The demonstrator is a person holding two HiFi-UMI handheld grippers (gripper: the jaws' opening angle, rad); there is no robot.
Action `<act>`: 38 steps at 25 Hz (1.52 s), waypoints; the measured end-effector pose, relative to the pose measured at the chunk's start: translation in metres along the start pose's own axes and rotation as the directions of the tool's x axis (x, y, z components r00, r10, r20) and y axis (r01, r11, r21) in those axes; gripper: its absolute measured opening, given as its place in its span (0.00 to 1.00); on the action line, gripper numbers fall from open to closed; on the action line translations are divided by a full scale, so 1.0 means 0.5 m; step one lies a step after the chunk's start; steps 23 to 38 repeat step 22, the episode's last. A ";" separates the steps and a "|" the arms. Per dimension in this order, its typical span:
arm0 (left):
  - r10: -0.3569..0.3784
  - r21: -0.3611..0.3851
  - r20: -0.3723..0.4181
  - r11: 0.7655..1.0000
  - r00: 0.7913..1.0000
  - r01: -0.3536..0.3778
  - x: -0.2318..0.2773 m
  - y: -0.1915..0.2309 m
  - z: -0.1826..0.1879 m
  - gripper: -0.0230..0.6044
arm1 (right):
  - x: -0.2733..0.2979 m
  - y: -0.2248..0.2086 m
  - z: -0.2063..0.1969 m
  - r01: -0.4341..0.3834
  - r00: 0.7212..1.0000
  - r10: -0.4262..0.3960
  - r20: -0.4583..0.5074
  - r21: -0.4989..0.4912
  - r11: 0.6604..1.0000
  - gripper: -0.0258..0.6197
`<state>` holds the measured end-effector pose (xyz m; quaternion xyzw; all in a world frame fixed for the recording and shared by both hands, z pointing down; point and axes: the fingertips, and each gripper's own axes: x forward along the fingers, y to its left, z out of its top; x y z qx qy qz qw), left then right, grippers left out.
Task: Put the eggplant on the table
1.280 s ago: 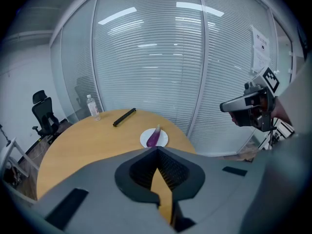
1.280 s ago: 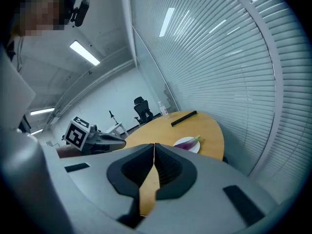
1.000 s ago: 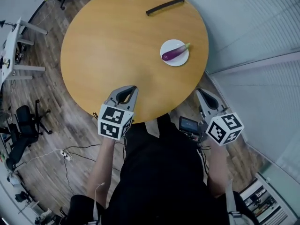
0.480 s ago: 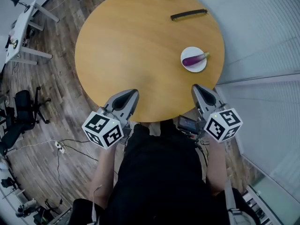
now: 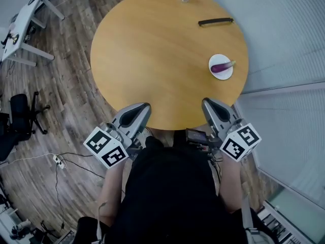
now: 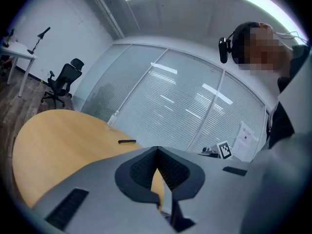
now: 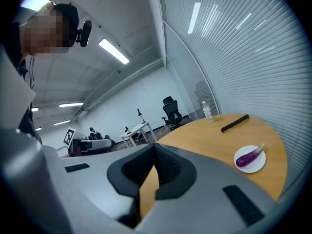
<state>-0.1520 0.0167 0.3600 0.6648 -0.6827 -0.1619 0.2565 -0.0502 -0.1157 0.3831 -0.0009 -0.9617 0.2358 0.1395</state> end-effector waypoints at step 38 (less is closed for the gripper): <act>-0.053 -0.014 -0.016 0.999 0.998 0.052 -0.145 0.066 0.009 0.06 | 0.076 0.145 -0.060 0.018 0.999 -0.019 -0.034 -0.024 1.000 0.07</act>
